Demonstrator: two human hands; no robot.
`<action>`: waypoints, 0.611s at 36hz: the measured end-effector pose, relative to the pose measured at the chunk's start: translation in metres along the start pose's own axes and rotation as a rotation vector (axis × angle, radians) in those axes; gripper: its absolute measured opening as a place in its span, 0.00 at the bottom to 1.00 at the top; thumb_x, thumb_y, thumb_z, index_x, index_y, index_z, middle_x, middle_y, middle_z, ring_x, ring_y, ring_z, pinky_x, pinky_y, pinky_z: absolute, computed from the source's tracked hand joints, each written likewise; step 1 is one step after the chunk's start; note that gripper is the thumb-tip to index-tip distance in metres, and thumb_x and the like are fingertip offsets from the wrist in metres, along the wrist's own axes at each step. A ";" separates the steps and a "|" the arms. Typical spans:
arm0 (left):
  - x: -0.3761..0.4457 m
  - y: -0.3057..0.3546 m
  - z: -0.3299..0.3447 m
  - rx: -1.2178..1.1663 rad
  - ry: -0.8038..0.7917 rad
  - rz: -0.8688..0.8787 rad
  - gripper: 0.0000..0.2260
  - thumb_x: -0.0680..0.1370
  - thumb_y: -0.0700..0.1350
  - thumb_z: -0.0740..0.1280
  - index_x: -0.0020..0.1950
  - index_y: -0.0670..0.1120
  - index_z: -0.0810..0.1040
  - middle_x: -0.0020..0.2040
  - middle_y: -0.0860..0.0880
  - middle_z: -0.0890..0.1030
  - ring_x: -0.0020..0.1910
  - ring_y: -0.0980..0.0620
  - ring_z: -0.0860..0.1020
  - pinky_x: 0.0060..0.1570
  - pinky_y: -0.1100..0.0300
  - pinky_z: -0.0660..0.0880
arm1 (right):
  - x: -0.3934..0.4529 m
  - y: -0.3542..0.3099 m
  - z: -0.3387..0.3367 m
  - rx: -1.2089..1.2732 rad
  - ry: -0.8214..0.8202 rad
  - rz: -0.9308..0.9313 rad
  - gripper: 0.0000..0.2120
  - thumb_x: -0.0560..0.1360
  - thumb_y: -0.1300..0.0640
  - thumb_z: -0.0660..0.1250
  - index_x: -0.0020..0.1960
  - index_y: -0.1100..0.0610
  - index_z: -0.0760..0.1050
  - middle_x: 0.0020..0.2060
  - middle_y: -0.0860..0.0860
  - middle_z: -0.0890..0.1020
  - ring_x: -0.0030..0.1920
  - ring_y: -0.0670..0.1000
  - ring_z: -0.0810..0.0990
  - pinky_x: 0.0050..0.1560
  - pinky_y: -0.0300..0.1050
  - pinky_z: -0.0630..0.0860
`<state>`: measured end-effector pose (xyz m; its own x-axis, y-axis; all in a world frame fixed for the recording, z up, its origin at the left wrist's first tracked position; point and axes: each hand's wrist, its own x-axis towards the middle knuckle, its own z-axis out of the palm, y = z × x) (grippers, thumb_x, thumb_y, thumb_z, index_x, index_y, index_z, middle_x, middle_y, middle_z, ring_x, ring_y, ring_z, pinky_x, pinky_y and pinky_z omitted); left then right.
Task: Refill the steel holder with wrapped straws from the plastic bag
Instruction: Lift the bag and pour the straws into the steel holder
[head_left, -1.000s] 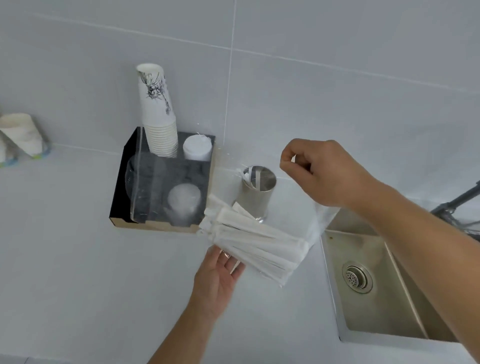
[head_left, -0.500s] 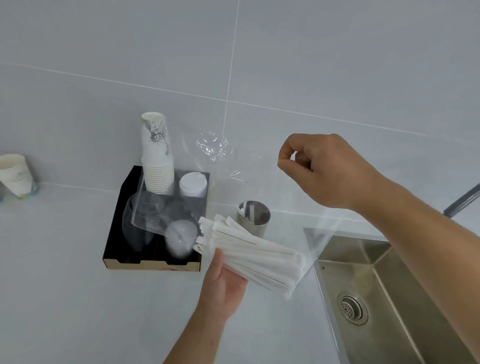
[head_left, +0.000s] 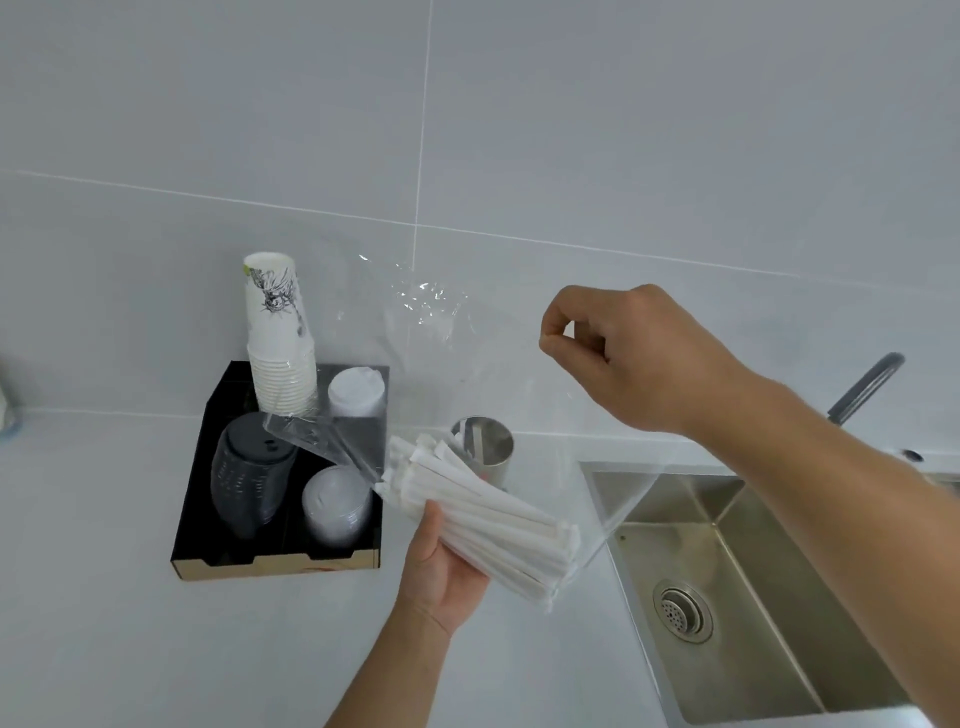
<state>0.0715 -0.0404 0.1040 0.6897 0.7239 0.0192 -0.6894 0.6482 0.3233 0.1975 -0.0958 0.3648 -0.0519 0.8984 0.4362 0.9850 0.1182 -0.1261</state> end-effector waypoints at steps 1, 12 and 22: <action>0.002 0.001 -0.001 -0.003 -0.021 0.004 0.39 0.59 0.55 0.83 0.67 0.45 0.77 0.62 0.38 0.80 0.62 0.38 0.78 0.62 0.38 0.74 | 0.000 0.001 -0.002 0.005 0.013 0.005 0.04 0.78 0.58 0.65 0.44 0.53 0.76 0.20 0.46 0.70 0.25 0.49 0.69 0.26 0.36 0.63; 0.027 0.014 0.021 -0.003 0.014 0.025 0.36 0.59 0.51 0.83 0.65 0.46 0.78 0.58 0.40 0.82 0.56 0.41 0.81 0.57 0.42 0.78 | -0.006 0.018 -0.022 0.157 0.127 0.109 0.04 0.75 0.51 0.68 0.50 0.48 0.79 0.26 0.40 0.77 0.26 0.45 0.73 0.30 0.33 0.68; 0.045 0.023 0.043 0.062 0.056 -0.011 0.46 0.62 0.52 0.80 0.73 0.36 0.66 0.66 0.35 0.68 0.66 0.36 0.67 0.73 0.35 0.55 | -0.059 0.037 0.017 0.965 0.358 0.516 0.19 0.71 0.60 0.74 0.59 0.47 0.77 0.40 0.54 0.86 0.42 0.53 0.84 0.42 0.44 0.82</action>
<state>0.0963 -0.0037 0.1533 0.6825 0.7299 -0.0373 -0.6655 0.6418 0.3811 0.2341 -0.1375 0.3188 0.5227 0.7806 0.3426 0.3307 0.1847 -0.9255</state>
